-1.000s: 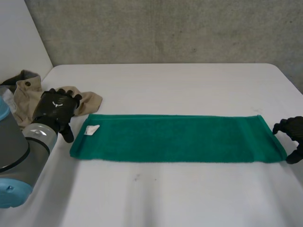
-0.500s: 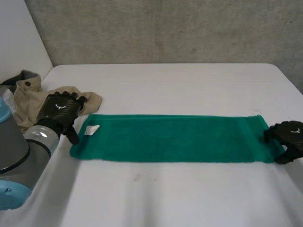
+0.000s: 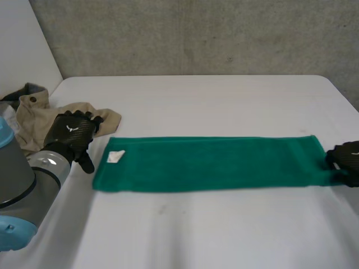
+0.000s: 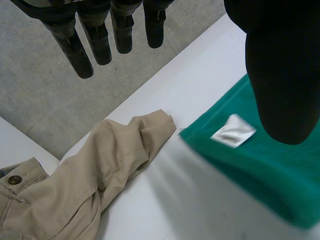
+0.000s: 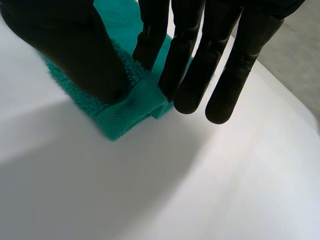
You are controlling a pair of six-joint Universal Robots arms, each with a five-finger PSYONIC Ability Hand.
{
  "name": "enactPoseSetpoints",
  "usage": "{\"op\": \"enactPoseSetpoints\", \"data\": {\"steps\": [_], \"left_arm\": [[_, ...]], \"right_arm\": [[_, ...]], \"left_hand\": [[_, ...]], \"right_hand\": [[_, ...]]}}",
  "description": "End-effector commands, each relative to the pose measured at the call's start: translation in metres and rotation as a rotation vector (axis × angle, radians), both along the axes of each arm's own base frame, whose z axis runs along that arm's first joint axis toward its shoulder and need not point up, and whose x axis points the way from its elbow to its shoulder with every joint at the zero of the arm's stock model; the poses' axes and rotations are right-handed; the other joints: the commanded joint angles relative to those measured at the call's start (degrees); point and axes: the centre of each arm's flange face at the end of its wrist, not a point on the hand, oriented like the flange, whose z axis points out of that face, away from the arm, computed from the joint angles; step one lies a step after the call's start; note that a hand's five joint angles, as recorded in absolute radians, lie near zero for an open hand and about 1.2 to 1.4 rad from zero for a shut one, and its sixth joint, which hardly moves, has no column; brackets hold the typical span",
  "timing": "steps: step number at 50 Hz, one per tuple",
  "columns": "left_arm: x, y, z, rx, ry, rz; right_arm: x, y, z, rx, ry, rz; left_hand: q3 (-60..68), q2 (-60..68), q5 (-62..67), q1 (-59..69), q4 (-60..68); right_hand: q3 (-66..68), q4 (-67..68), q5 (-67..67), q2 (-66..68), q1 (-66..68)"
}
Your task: Fold the laundry.
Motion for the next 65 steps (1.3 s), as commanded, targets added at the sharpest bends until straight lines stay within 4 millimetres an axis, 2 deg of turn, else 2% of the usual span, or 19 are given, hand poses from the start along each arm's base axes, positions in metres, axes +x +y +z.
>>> {"op": "enactPoseSetpoints", "data": {"steps": [1,4,7,11,15,18,19,21,22,26,30,34,37,39,42,50,58,62,65], "left_arm": [[0.0,0.0,0.002,-0.005,0.001,0.001],[0.0,0.001,0.002,-0.007,0.001,0.001],[0.0,0.001,0.004,-0.013,0.003,-0.001],[0.0,0.001,0.008,-0.024,0.007,-0.002],[-0.002,0.002,0.016,-0.05,0.013,-0.005],[-0.003,0.003,0.024,-0.079,0.021,-0.007],[-0.003,0.003,0.028,-0.094,0.025,-0.008],[-0.004,0.003,0.031,-0.106,0.029,-0.01],[-0.004,0.003,0.033,-0.112,0.03,-0.011],[-0.009,0.006,0.038,-0.13,0.038,-0.028],[-0.02,0.014,0.039,-0.132,0.042,-0.066],[-0.031,0.021,0.036,-0.127,0.043,-0.108],[-0.041,0.025,0.029,-0.113,0.038,-0.14],[-0.054,0.028,0.022,-0.098,0.035,-0.178],[-0.071,0.031,0.019,-0.098,0.037,-0.224],[-0.109,0.032,0.017,-0.109,0.075,-0.308],[-0.141,0.036,-0.018,-0.031,0.074,-0.366],[-0.142,0.035,-0.037,0.013,0.036,-0.331],[-0.14,0.039,-0.043,0.044,0.011,-0.303]], "right_arm": [[-0.072,-0.025,0.018,-0.103,0.164,-0.275],[-0.087,-0.029,0.03,-0.14,0.209,-0.332],[-0.081,-0.031,0.035,-0.155,0.203,-0.323],[-0.031,-0.034,0.066,-0.261,0.19,-0.209],[0.058,-0.02,0.097,-0.383,0.135,-0.004],[0.103,-0.004,0.102,-0.421,0.109,0.118],[0.135,0.009,0.104,-0.447,0.09,0.206],[0.169,0.028,0.108,-0.475,0.068,0.305],[0.202,0.051,0.107,-0.486,0.043,0.41],[0.26,0.106,0.098,-0.489,-0.002,0.628],[0.299,0.149,0.066,-0.428,-0.037,0.817],[0.315,0.172,0.037,-0.346,-0.034,0.895],[0.315,0.174,0.026,-0.311,-0.028,0.895],[0.312,0.172,0.025,-0.29,-0.022,0.874],[0.305,0.166,0.034,-0.279,-0.019,0.816],[0.242,0.108,0.066,-0.138,-0.165,0.433],[0.181,0.096,0.042,0.041,-0.219,0.207],[0.161,0.094,0.025,0.056,-0.13,0.171],[0.15,0.089,0.015,0.04,-0.043,0.147]], "left_hand": [[-1.4,-1.1,-2.4,-0.5,-1.1],[-1.4,-1.1,-2.4,-0.5,-1.1],[-1.4,-1.1,-2.4,-0.5,-1.1],[-1.6,-1.3,-2.6,-0.6,-1.2],[-1.6,-1.3,-2.6,-0.6,-1.2],[-1.6,-1.3,-2.6,-0.6,-1.2],[-1.8,-1.4,-2.7,-0.8,-1.4],[-1.8,-1.4,-2.7,-0.8,-1.4],[-1.8,-1.4,-2.7,-0.8,-1.4],[-1.8,-1.4,-2.7,-0.8,-1.4],[-1.8,-1.4,-2.7,-0.8,-1.4],[-1.8,-1.4,-2.7,-0.8,-1.4],[-1.8,-1.4,-2.7,-0.8,-1.4],[-1.8,-1.4,-2.7,-0.8,-1.4],[-1.6,-1.3,-2.6,-0.6,-1.2],[-1.4,-1.1,-2.4,-0.5,-1.1],[-1.4,-1.1,-2.4,-0.5,-1.1],[-1.6,-1.3,-2.6,-0.6,-1.2],[-1.6,-1.3,-2.6,-0.6,-1.2]], "right_hand": [[12.3,11.9,13.9,13.4,25.0],[12.3,11.9,13.9,13.4,25.0],[12.3,11.9,13.9,13.4,25.0],[12.3,11.9,13.9,13.4,25.0],[12.3,11.9,13.9,13.4,25.0],[12.3,11.9,13.9,13.4,25.0],[12.3,11.9,13.9,13.4,25.0],[12.3,11.9,13.9,13.4,25.0],[12.3,11.9,13.9,13.4,25.0],[12.3,11.9,13.9,13.4,25.0],[12.3,11.9,13.9,13.4,25.0],[12.3,11.9,13.9,13.4,25.0],[12.3,11.9,13.9,13.4,25.0],[-30.9,-31.2,-29.3,-29.8,-18.2],[-57.7,-58.1,-56.1,-56.6,-45.0],[-57.7,-58.1,-56.1,-56.6,-45.0],[-57.7,-58.1,-56.1,-56.6,-45.0],[-44.2,-44.5,-42.6,-43.1,-31.5],[-17.1,-17.5,-15.5,-16.1,-4.5]]}}
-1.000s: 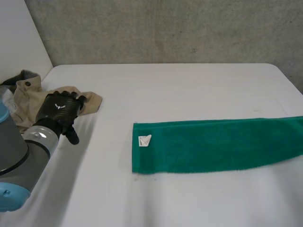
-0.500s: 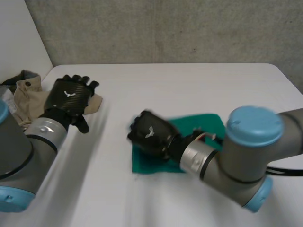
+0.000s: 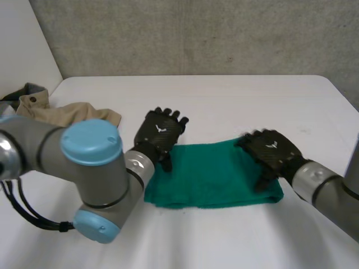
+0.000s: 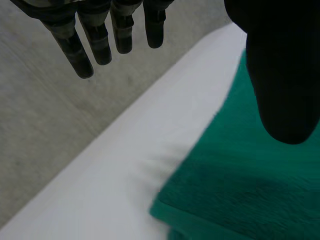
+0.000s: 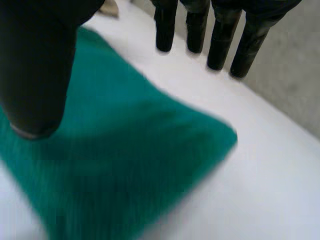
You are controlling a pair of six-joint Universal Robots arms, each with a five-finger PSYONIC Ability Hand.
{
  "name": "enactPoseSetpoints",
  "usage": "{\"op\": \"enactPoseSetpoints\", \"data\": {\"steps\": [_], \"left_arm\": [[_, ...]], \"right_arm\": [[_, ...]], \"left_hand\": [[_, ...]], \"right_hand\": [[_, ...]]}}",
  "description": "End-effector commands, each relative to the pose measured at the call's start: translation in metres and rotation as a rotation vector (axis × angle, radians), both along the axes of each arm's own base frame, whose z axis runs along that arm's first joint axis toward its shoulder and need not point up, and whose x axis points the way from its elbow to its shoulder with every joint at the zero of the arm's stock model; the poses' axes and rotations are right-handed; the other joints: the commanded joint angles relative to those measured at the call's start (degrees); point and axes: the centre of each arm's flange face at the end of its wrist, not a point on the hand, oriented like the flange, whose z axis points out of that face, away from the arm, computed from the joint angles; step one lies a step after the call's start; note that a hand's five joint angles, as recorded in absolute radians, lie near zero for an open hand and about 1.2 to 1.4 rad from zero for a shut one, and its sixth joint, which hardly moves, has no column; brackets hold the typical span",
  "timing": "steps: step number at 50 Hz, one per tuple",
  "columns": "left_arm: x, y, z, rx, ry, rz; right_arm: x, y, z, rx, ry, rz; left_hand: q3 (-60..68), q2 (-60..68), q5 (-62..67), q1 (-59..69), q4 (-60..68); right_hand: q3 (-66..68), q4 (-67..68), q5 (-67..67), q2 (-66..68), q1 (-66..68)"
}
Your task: Fold the laundry.
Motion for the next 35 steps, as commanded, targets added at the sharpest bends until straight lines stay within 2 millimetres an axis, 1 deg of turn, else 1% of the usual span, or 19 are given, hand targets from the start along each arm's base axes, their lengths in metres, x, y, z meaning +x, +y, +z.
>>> {"op": "enactPoseSetpoints", "data": {"steps": [1,3,4,8,9,11,12,13,14,15,16,17,20,23,25,27,28,32,35], "left_arm": [[0.003,0.003,-0.022,0.062,-0.072,0.058],[0.007,0.005,-0.023,0.074,-0.081,0.072],[0.007,0.006,-0.023,0.078,-0.083,0.073],[0.014,0.011,-0.015,0.082,-0.087,0.082],[0.017,0.013,-0.009,0.078,-0.081,0.084],[0.02,0.016,-0.004,0.074,-0.076,0.087],[0.021,0.016,-0.002,0.072,-0.074,0.089],[0.025,0.016,0.002,0.067,-0.07,0.098],[0.027,0.016,0.004,0.066,-0.067,0.103],[0.03,0.016,0.006,0.063,-0.065,0.107],[0.032,0.015,0.008,0.062,-0.062,0.114],[0.037,0.015,0.01,0.061,-0.061,0.126],[0.042,0.016,0.011,0.064,-0.062,0.134],[0.046,0.019,0.008,0.075,-0.071,0.135],[0.047,0.02,0.007,0.079,-0.072,0.137],[0.047,0.02,0.006,0.082,-0.074,0.137],[0.047,0.02,0.006,0.083,-0.075,0.137],[0.046,0.023,0.005,0.084,-0.076,0.129],[0.046,0.023,0.005,0.084,-0.076,0.128]], "right_arm": [[-0.027,-0.008,-0.024,-0.032,0.189,-0.041],[-0.03,-0.011,-0.024,-0.053,0.229,-0.058],[-0.03,-0.013,-0.023,-0.066,0.246,-0.069],[-0.032,-0.026,-0.013,-0.124,0.289,-0.126],[-0.027,-0.026,-0.009,-0.137,0.286,-0.124],[-0.012,-0.02,-0.004,-0.159,0.277,-0.079],[-0.002,-0.016,-0.002,-0.171,0.272,-0.052],[0.012,-0.009,0.003,-0.19,0.264,-0.014],[0.019,-0.004,0.005,-0.191,0.256,0.008],[0.025,0.002,0.006,-0.183,0.25,0.024],[0.033,0.012,0.004,-0.143,0.234,0.052],[0.035,0.015,0.004,-0.125,0.22,0.058],[0.032,0.017,0.004,-0.058,0.163,0.028],[0.028,0.02,-0.001,-0.025,0.148,0.018],[0.023,0.021,-0.005,-0.011,0.149,0.011],[0.015,0.019,-0.007,-0.001,0.148,-0.006],[0.005,0.016,-0.008,0.008,0.144,-0.032],[-0.014,0.012,-0.016,0.032,0.138,-0.066],[-0.02,0.012,-0.02,0.034,0.143,-0.069]], "left_hand": [[-1.6,-1.3,-2.6,-0.6,-1.2],[-1.6,-1.3,-2.6,-0.6,-1.2],[-1.6,-1.3,-2.6,-0.6,-1.2],[-1.6,-1.3,-2.6,-0.6,-1.2],[-1.6,-1.3,-2.6,-0.6,-1.2],[-1.6,-1.3,-2.6,-0.6,-1.2],[-1.6,-1.3,-2.6,-0.6,-1.2],[-1.6,-1.3,-2.6,-0.6,-1.2],[-1.6,-1.3,-2.6,-0.6,-1.2],[-1.8,-1.4,-2.7,-0.8,-1.4],[-1.6,-1.3,-2.6,-0.6,-1.2],[-1.6,-1.3,-2.6,-0.6,-1.2],[-1.6,-1.3,-2.6,-0.6,-1.2],[-1.6,-1.3,-2.6,-0.6,-1.2],[-1.8,-1.4,-2.7,-0.8,-1.4],[-1.8,-1.4,-2.7,-0.8,-1.4],[-1.8,-1.4,-2.7,-0.8,-1.4],[-1.8,-1.4,-2.7,-0.8,-1.4],[-1.8,-1.4,-2.7,-0.8,-1.4]], "right_hand": [[51.5,51.5,50.8,51.4,53.2],[62.8,62.8,62.2,62.8,64.6],[66.1,66.1,65.5,66.1,67.9],[66.2,66.2,65.5,66.1,67.9],[66.2,66.2,65.5,66.1,67.9],[66.2,66.2,65.5,66.1,67.9],[66.2,66.2,65.5,66.1,67.9],[66.2,66.2,65.5,66.1,67.9],[60.1,60.1,59.4,60.0,61.8],[42.4,42.4,41.7,42.3,44.1],[21.0,21.0,20.4,21.0,22.8],[20.8,20.8,20.2,20.8,22.6],[18.8,18.8,18.2,18.8,20.6],[18.3,18.3,17.6,18.3,20.0],[18.5,18.5,17.8,18.4,20.2],[18.6,18.6,18.0,18.6,20.4],[19.0,19.0,18.3,18.9,20.7],[19.0,19.0,18.3,18.9,20.7],[19.0,19.0,18.3,18.9,20.7]]}}
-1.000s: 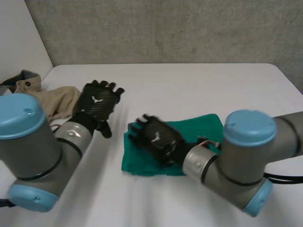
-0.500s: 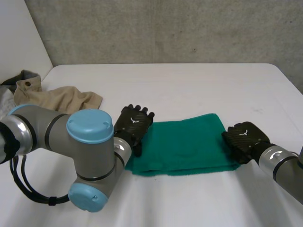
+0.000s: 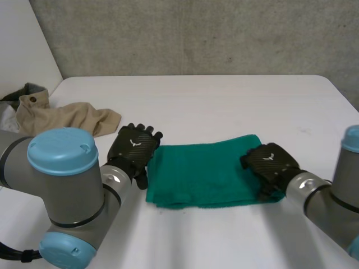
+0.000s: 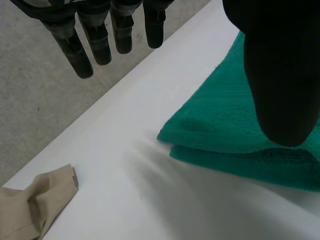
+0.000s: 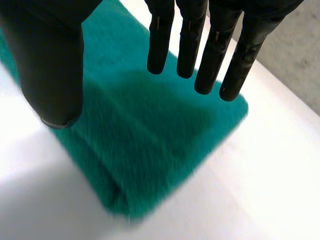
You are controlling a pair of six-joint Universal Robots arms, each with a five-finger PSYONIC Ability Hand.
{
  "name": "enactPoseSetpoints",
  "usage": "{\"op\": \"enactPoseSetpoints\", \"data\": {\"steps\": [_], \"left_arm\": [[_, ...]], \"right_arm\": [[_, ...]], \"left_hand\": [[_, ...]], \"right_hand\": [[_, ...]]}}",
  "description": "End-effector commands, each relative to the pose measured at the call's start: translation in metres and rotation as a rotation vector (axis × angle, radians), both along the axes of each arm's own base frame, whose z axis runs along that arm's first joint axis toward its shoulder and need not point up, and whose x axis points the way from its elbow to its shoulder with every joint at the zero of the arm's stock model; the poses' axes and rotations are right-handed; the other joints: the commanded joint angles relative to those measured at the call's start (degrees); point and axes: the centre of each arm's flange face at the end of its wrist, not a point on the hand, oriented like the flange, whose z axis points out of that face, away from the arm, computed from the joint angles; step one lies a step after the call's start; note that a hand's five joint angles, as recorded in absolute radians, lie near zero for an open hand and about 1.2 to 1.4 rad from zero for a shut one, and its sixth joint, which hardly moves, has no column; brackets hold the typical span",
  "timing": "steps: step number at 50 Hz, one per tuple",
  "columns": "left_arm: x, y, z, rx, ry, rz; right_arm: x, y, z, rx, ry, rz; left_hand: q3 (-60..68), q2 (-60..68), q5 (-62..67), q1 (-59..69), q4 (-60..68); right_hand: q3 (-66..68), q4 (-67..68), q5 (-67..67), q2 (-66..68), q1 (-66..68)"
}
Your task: Fold the laundry.
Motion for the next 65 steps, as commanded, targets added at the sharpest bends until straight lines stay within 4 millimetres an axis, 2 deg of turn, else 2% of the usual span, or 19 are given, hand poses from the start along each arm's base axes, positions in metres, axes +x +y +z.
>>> {"op": "enactPoseSetpoints", "data": {"steps": [1,8,14,19,27,31,32,35,38,41,44,45,47,48,50,51,54,57,65], "left_arm": [[-0.002,0.003,-0.001,0.003,-0.002,-0.01],[-0.002,0.003,-0.002,0.005,-0.003,-0.01],[-0.001,0.004,-0.003,0.008,-0.005,-0.01],[0.0,0.005,-0.004,0.01,-0.007,-0.01],[0.002,0.005,0.009,-0.015,0.014,0.002],[0.006,0.002,0.021,-0.037,0.05,0.018],[0.009,-0.001,0.027,-0.046,0.069,0.034],[0.014,-0.007,0.033,-0.054,0.097,0.06],[0.018,-0.01,0.04,-0.053,0.138,0.081],[0.017,-0.01,0.042,-0.045,0.174,0.088],[0.017,-0.013,0.044,-0.041,0.202,0.096],[0.016,-0.014,0.045,-0.039,0.21,0.098],[0.015,-0.015,0.045,-0.039,0.219,0.097],[0.014,-0.016,0.047,-0.04,0.229,0.097],[0.012,-0.017,0.049,-0.043,0.243,0.095],[0.01,-0.019,0.049,-0.042,0.257,0.095],[0.006,-0.021,0.049,-0.035,0.276,0.094],[-0.005,-0.019,0.046,-0.017,0.301,0.066],[-0.061,-0.002,0.027,0.04,0.321,-0.108]], "right_arm": [[-0.029,-0.004,-0.013,0.019,0.006,-0.043],[-0.038,-0.011,-0.017,-0.004,0.004,-0.074],[-0.037,-0.016,-0.02,-0.037,-0.003,-0.073],[-0.038,-0.023,-0.014,-0.082,0.002,-0.084],[-0.028,-0.04,0.016,-0.196,0.058,-0.043],[0.019,-0.019,0.043,-0.263,0.034,0.101],[0.045,-0.002,0.051,-0.291,0.015,0.191],[0.082,0.032,0.056,-0.32,-0.014,0.338],[0.106,0.062,0.04,-0.283,-0.018,0.458],[0.119,0.081,0.021,-0.245,0.002,0.542],[0.121,0.084,0.015,-0.228,0.003,0.568],[0.121,0.085,0.017,-0.222,-0.012,0.574],[0.122,0.086,0.018,-0.212,-0.028,0.578],[0.122,0.085,0.019,-0.192,-0.053,0.565],[0.119,0.077,0.022,-0.173,-0.08,0.522],[0.109,0.058,0.03,-0.16,-0.112,0.439],[0.079,0.016,0.045,-0.119,-0.203,0.236],[0.057,-0.01,0.053,-0.056,-0.31,0.085],[0.039,-0.029,0.057,0.013,-0.39,-0.022]], "left_hand": [[-1.8,-1.4,-2.7,-0.8,-1.4],[-1.8,-1.4,-2.7,-0.8,-1.4],[-1.8,-1.4,-2.7,-0.8,-1.4],[-1.8,-1.4,-2.7,-0.8,-1.4],[-1.9,-1.6,-2.9,-1.0,-1.6],[-1.8,-1.4,-2.7,-0.8,-1.4],[-1.8,-1.4,-2.7,-0.8,-1.4],[-1.6,-1.3,-2.6,-0.6,-1.2],[-1.6,-1.3,-2.6,-0.6,-1.2],[-1.6,-1.3,-2.6,-0.6,-1.2],[-1.8,-1.4,-2.7,-0.8,-1.4],[-1.6,-1.3,-2.6,-0.6,-1.2],[-1.6,-1.3,-2.6,-0.6,-1.2],[-1.6,-1.3,-2.6,-0.6,-1.2],[-1.4,-1.1,-2.4,-0.5,-1.1],[-1.3,-0.9,-2.2,-0.3,-0.9],[-1.1,-0.8,-2.1,-0.1,-0.7],[-0.7,-0.4,-1.7,0.2,-0.4],[-0.2,0.1,-1.2,0.7,0.1]], "right_hand": [[2.8,2.9,2.9,2.8,6.4],[11.7,11.8,11.8,11.7,15.3],[49.6,49.7,49.7,49.6,53.2],[49.6,49.7,49.8,49.7,53.3],[49.6,49.7,49.8,49.7,53.3],[49.6,49.7,49.8,49.7,53.3],[49.6,49.7,49.8,49.7,53.3],[49.6,49.7,49.8,49.7,53.3],[49.6,49.7,49.8,49.7,53.3],[49.6,49.7,49.8,49.7,53.3],[49.6,49.7,49.8,49.7,53.3],[34.5,34.7,34.7,34.6,38.2],[19.0,19.1,19.1,19.0,22.6],[0.9,1.0,1.0,1.0,4.6],[-14.8,-14.7,-14.7,-14.8,-11.2],[-20.4,-20.3,-20.2,-20.3,-16.7],[-20.4,-20.3,-20.2,-20.3,-16.7],[-20.4,-20.3,-20.2,-20.3,-16.7],[-20.4,-20.3,-20.2,-20.3,-16.7]]}}
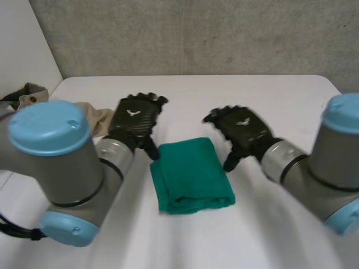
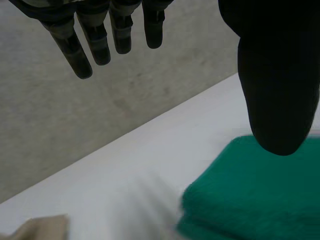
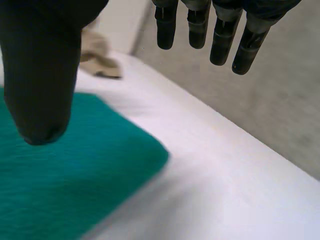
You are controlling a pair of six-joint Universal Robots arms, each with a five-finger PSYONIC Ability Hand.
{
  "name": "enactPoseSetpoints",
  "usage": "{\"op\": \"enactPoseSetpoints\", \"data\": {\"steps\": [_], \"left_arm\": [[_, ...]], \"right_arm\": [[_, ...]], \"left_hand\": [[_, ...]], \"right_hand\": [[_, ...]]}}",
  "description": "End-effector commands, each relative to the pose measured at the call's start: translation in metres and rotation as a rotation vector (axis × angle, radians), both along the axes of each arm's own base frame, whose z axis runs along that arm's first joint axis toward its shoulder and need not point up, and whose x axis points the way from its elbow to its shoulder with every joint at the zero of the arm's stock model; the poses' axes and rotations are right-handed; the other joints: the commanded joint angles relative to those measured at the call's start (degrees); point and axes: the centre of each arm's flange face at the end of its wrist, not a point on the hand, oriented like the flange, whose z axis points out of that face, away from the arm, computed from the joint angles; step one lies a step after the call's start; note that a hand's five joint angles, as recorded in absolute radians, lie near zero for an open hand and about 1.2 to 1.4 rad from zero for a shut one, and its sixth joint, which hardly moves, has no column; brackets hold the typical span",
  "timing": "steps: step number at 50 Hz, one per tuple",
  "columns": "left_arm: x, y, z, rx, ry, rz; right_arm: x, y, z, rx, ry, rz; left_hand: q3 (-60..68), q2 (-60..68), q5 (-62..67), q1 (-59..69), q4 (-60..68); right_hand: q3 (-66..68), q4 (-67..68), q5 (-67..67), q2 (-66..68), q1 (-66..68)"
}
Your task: Fold the laundry.
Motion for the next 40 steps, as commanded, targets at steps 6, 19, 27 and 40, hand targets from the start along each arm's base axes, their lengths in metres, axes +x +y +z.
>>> {"op": "enactPoseSetpoints", "data": {"steps": [6,19,27,40], "left_arm": [[-0.053,0.015,-0.043,0.087,-0.04,-0.162],[-0.02,0.018,-0.072,0.215,-0.217,0.019],[-0.016,0.022,-0.083,0.254,-0.254,0.018],[-0.017,0.021,-0.085,0.2,-0.35,-0.017]], "right_arm": [[-0.012,-0.018,-0.005,0.109,-0.046,-0.069],[0.017,-0.009,-0.041,0.226,0.004,0.031],[0.023,-0.008,-0.068,0.254,0.103,0.066],[0.023,-0.008,-0.065,0.179,0.197,0.048]], "left_hand": [[0.4,0.7,-0.6,1.4,0.8],[0.1,0.4,-0.9,1.0,0.5],[-0.2,0.1,-1.2,0.7,0.1],[-0.6,-0.3,-1.6,0.4,-0.2]], "right_hand": [[-2.3,-3.3,-3.9,-2.6,-1.6],[-2.3,-3.3,-3.9,-2.6,-1.6],[-2.3,-3.3,-3.9,-2.6,-1.6],[-2.3,-3.3,-3.9,-2.6,-1.6]]}}
